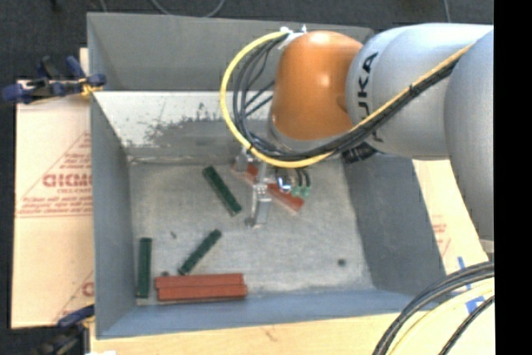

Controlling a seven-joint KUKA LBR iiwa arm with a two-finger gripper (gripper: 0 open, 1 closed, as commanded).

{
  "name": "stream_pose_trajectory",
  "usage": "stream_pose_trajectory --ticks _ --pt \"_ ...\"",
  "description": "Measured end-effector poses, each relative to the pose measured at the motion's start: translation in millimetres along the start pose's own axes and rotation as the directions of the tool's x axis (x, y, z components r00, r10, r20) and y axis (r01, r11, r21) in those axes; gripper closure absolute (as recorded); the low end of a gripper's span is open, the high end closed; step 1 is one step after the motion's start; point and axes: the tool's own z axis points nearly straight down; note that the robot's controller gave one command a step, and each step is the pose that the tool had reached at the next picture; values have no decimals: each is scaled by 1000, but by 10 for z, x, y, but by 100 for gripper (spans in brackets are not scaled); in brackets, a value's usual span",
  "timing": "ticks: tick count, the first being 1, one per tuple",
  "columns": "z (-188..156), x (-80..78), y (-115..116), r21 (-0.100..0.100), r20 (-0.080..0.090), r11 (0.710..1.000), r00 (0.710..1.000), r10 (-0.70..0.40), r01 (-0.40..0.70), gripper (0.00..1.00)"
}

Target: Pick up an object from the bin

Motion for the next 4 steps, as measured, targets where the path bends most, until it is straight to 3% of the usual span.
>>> stream_pose_trajectory --ticks 1,2,3,4 --pt "983 -542 -6 2 -2 989 989 -148 148 0" --pt "743 -743 -79 1 1 990 990 142 -142 0" --pt "963 -504 -933 7 -2 984 984 179 -179 0" --pt "946 -522 -879 3 2 985 985 173 -173 100"
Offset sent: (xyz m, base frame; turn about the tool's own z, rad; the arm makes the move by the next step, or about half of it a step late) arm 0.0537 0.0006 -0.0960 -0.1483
